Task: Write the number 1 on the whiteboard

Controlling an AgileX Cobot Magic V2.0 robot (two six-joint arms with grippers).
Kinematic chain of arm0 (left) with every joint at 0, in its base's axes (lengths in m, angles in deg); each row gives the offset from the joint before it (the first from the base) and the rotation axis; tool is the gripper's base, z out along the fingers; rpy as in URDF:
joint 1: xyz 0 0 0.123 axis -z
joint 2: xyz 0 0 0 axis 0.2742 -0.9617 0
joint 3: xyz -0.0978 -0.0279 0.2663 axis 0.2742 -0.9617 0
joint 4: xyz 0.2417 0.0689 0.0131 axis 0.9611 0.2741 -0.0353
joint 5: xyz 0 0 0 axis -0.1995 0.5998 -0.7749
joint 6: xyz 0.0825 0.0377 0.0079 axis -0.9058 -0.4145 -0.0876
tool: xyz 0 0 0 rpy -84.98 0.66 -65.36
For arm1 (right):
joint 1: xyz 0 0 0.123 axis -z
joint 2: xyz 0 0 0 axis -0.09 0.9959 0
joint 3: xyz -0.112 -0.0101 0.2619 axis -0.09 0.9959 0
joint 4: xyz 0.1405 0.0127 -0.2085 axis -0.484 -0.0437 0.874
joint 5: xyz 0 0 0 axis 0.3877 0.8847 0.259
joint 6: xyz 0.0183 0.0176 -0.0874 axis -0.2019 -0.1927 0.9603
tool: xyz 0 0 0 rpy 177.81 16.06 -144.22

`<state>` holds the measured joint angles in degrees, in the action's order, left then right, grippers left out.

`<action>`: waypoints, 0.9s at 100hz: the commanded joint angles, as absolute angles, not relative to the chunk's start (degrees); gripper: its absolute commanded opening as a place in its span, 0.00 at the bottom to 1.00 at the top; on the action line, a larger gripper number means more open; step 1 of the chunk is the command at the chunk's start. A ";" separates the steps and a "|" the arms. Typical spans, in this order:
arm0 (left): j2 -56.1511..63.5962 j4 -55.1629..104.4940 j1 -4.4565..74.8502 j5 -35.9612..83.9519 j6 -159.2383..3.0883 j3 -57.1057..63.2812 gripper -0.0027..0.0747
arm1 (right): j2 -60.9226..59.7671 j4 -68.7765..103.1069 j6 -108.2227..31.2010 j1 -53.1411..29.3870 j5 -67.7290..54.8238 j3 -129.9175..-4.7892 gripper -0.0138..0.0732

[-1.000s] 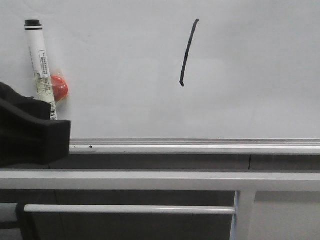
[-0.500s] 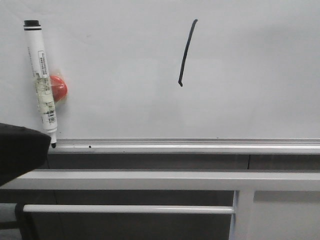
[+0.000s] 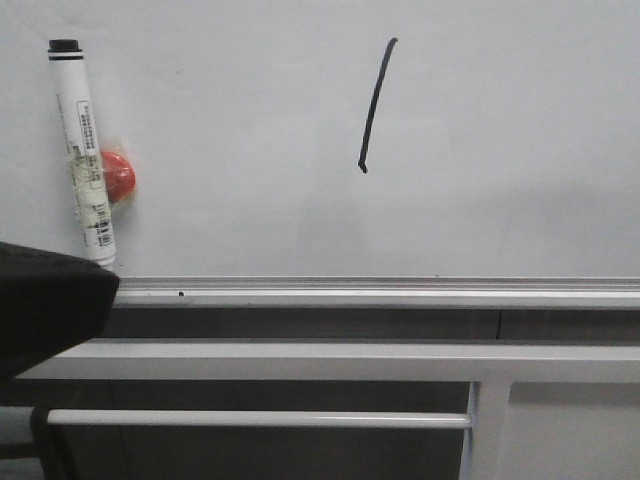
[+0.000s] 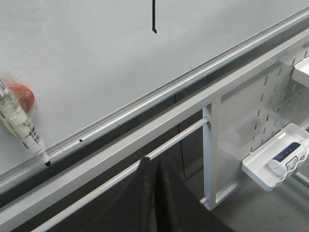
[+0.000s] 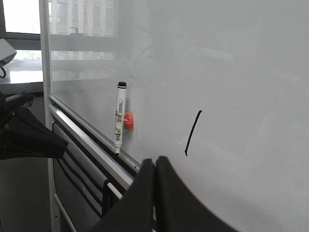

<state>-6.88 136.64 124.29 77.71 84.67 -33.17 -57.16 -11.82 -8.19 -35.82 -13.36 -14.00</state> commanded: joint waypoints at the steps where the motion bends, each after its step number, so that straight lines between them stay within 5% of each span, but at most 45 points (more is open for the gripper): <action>1: -5.86 141.34 124.79 82.53 84.73 -31.94 0.01 | -56.69 -12.27 -7.72 -35.59 -16.60 -15.06 0.09; 67: -3.20 148.14 124.42 80.46 81.88 -31.94 0.01 | -56.69 -12.27 -7.72 -35.59 -16.60 -15.07 0.09; 90: 10.44 156.58 109.66 54.36 81.88 -31.29 0.01 | -56.69 -12.27 -7.72 -35.59 -16.71 -15.07 0.09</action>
<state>5.46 151.64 115.82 63.27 81.72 -33.17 -57.16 -11.95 -8.19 -35.82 -13.47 -13.73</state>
